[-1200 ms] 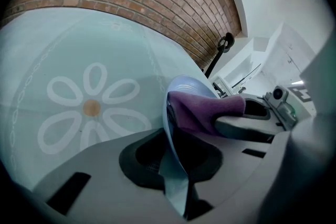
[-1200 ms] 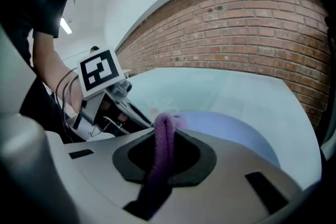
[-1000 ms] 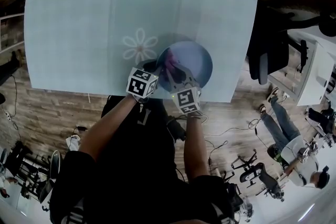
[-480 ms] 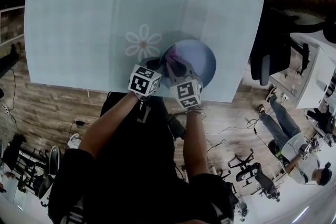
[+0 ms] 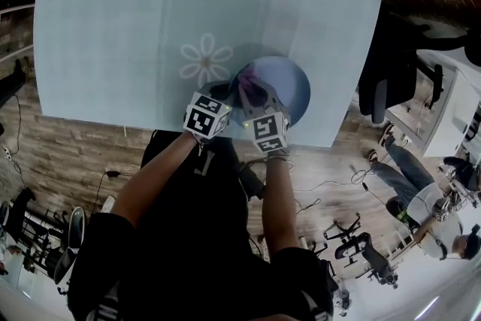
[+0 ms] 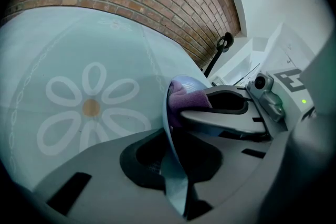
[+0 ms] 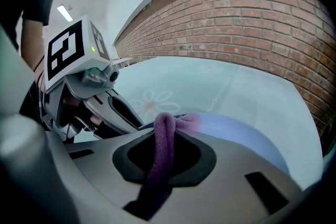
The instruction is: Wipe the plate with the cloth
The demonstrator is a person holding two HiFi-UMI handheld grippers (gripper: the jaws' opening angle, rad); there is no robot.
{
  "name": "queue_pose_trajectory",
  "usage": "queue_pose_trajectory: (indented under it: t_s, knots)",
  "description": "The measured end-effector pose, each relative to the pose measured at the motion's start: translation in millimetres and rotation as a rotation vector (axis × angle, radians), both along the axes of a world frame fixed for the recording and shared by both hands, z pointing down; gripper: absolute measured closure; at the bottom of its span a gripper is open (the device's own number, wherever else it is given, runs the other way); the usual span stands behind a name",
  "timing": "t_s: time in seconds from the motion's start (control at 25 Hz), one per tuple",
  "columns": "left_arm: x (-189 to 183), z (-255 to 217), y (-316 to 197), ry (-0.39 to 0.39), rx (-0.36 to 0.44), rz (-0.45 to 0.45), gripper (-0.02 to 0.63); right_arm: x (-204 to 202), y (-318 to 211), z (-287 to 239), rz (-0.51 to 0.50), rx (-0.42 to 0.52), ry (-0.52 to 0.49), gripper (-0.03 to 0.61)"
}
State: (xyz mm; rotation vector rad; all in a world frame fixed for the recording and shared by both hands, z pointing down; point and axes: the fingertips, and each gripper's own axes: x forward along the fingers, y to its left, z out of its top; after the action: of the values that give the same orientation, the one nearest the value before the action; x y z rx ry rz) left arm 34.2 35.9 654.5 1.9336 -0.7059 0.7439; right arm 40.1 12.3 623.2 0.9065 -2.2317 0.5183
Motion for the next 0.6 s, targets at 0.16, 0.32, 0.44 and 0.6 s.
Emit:
queue_pose_trajectory:
  t_s: [0.16, 0.32, 0.44, 0.6]
  knots:
    - [1.0, -0.4, -0.1, 0.000, -0.002, 0.003, 0.548, 1.5, -4.3, -1.3, -0.004, 0.011, 0.007, 0.512]
    - [0.6, -1.4, -0.1, 0.002, -0.008, 0.007, 0.548, 2.6, -7.8, -1.8, -0.011, 0.033, 0.025, 0.512]
    - [-0.2, -1.4, 0.7, 0.002, -0.007, 0.010, 0.548, 4.6, -10.8, -1.3, -0.011, 0.056, 0.048, 0.512]
    - [1.5, -0.5, 1.0, 0.000, -0.006, 0.011, 0.548, 12.9, -18.7, -0.5, -0.003, 0.089, 0.097, 0.512]
